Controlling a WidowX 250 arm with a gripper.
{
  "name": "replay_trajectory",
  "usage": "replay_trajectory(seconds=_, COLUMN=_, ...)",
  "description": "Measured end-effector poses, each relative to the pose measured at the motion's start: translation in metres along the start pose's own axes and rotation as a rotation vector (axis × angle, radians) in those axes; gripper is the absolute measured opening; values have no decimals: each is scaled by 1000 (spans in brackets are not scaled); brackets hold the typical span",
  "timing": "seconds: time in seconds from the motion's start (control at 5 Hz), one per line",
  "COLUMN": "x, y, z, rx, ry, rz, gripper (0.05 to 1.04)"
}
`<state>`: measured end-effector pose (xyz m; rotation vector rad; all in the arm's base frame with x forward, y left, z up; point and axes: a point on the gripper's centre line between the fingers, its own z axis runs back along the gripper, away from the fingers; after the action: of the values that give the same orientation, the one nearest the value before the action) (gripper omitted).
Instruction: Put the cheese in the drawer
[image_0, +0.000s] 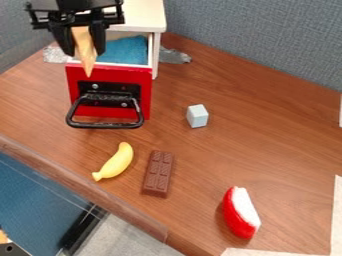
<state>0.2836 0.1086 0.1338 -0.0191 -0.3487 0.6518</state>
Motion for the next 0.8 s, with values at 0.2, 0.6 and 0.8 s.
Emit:
replay_trajectory(seconds=0.2, x=22, y=-14, z=-4, rx=-45, ry=25, rz=-64, gripper=511)
replay_trajectory(seconds=0.6, x=72, y=-20, z=-17, rx=-60, ry=122, rz=-120, gripper=511)
replay_trajectory(seconds=0.8, x=81, y=-19, z=-23, rx=-49, ry=143, rz=-289, gripper=511)
